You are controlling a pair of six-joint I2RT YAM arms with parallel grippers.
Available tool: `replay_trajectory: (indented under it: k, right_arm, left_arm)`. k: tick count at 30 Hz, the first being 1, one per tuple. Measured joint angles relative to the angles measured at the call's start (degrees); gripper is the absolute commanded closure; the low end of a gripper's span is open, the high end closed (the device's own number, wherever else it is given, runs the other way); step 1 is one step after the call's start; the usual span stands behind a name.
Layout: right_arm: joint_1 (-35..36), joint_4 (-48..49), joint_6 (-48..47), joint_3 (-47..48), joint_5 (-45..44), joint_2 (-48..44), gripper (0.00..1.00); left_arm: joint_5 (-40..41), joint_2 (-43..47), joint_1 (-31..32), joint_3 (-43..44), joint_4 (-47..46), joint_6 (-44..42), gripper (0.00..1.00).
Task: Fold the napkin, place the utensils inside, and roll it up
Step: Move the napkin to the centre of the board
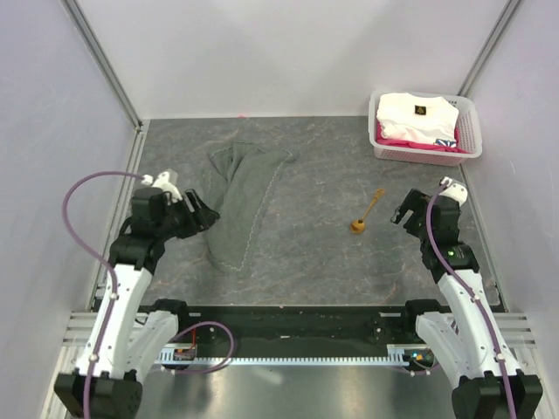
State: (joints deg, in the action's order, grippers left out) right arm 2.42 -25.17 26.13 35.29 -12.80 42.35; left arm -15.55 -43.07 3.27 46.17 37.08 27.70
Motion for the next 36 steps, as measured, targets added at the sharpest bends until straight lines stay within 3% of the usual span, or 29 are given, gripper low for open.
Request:
replay_trajectory:
  k: [7, 10, 16, 32, 36]
  right_arm:
    - [6.3, 1.7, 3.5, -0.2, 1.2, 1.6, 0.12]
    - [10.2, 1.8, 4.7, -0.3, 0.9, 3.2, 0.12]
    - [13.9, 2.0, 6.6, -0.7, -0.2, 3.7, 0.12]
    - [15.7, 2.0, 7.6, -1.4, -1.0, 3.3, 0.11]
    - [15.7, 1.9, 7.7, -1.4, -1.0, 2.3, 0.11]
  left_arm:
    - [8.6, -14.8, 22.7, 0.1, -2.8, 3.0, 0.34]
    - [12.1, -23.8, 28.0, 1.4, -3.8, 3.8, 0.38]
    - [18.6, -34.8, 31.9, 4.0, -4.5, 4.2, 0.4]
    - [25.9, -49.2, 32.9, 7.7, -8.9, 4.2, 0.53]
    - [26.2, -49.7, 32.9, 7.2, -11.0, 4.2, 0.65]
